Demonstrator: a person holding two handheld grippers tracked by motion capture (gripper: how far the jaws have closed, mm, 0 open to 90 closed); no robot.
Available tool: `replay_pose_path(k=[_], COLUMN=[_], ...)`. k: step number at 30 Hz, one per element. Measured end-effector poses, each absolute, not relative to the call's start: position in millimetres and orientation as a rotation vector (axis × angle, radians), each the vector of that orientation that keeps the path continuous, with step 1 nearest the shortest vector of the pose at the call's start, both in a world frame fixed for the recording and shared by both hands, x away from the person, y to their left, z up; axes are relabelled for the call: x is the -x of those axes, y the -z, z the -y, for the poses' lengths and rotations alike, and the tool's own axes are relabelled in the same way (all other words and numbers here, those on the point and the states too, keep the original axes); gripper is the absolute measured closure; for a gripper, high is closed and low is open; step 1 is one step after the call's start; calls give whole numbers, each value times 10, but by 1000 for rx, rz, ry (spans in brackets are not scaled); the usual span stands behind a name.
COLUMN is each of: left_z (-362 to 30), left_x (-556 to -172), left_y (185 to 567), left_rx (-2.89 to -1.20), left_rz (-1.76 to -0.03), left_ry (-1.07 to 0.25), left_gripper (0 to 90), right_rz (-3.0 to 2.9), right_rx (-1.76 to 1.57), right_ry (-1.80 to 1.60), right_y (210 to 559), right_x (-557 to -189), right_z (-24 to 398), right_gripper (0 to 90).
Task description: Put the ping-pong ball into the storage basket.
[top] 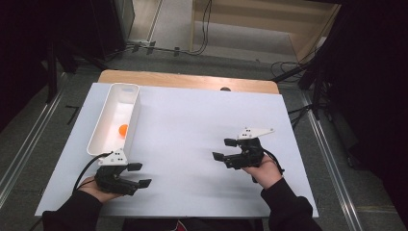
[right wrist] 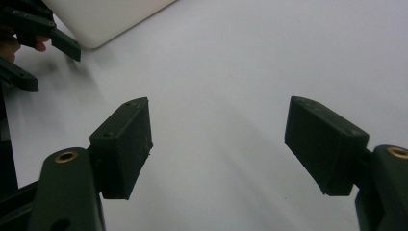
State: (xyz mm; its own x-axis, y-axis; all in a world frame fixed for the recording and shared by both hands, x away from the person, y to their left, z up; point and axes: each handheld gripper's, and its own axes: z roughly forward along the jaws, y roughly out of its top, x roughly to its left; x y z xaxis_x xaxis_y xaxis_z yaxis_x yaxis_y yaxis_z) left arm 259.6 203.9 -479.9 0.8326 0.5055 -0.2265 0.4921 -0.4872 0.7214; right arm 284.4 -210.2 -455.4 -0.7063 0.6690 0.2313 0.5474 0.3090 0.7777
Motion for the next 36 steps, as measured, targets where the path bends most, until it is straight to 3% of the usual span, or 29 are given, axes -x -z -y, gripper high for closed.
replay_pose_path(k=[36], left_z=[-2034], left_x=[-2600], left_y=[4802], left_rx=[-2174], left_rz=[-728], left_ry=[-28], left_gripper=[288], right_rz=[-2393], right_rx=[-1293], right_ry=[-1280], right_y=[4815], right_x=[-2386], right_z=[2539], right_gripper=[233])
